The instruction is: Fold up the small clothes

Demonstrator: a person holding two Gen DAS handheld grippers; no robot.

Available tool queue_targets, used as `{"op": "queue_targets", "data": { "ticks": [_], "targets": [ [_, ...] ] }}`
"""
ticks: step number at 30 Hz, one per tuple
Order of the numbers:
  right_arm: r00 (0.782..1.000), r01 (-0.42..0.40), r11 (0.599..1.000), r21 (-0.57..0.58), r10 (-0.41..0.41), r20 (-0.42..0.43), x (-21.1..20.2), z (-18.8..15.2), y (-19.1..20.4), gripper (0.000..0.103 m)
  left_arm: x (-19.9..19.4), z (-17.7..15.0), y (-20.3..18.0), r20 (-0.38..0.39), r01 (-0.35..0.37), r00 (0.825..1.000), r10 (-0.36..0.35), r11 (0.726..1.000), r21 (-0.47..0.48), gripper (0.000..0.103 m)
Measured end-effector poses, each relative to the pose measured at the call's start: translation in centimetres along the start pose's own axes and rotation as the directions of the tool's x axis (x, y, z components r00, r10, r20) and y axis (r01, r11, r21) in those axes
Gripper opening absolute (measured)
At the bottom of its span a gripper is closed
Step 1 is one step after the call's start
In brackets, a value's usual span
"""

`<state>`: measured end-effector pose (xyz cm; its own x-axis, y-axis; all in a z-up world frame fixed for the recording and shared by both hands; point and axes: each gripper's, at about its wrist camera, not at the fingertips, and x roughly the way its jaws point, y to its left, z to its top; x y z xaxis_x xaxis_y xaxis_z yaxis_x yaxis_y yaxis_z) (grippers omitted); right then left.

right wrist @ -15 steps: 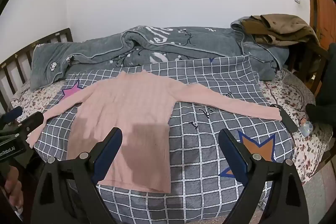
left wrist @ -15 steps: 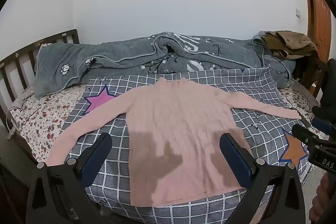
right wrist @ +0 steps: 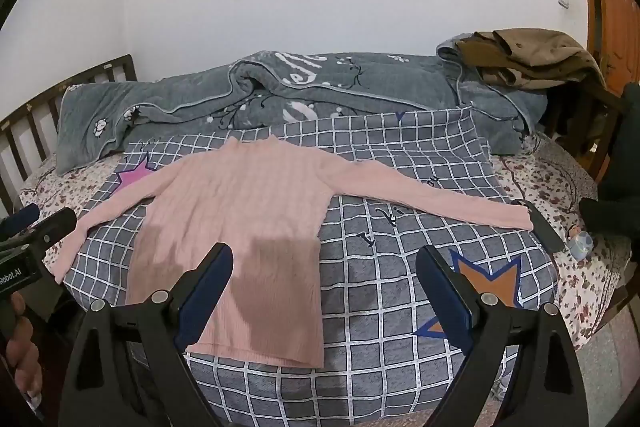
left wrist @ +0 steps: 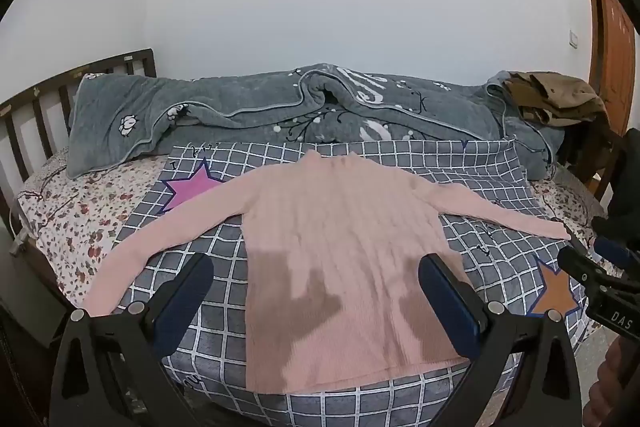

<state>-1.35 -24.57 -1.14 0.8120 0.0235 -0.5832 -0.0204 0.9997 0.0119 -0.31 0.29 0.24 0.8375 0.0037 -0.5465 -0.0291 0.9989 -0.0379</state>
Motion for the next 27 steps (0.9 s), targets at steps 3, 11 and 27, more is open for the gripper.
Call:
{"op": "queue_targets", "data": {
  "ticks": [3, 11, 27],
  "targets": [
    [1.000, 0.005, 1.000, -0.001, -0.005, 0.010, -0.5, -0.1, 0.4, 0.092, 0.0, -0.1, -0.1, 0.000, 0.011, 1.000, -0.011, 1.000, 0.002, 0.103],
    [1.000, 0.002, 1.000, 0.003, -0.002, 0.012, -0.8, 0.0, 0.5, 0.092, -0.2, 0.0, -0.1, 0.008, 0.020, 1.000, -0.020, 1.000, 0.003, 0.103],
    [1.000, 0.006, 1.000, 0.006, -0.007, 0.025, -1.5, 0.2, 0.5, 0.092, -0.3, 0.1, -0.3, 0.009, 0.026, 1.000, -0.026, 1.000, -0.002, 0.103]
  ]
}}
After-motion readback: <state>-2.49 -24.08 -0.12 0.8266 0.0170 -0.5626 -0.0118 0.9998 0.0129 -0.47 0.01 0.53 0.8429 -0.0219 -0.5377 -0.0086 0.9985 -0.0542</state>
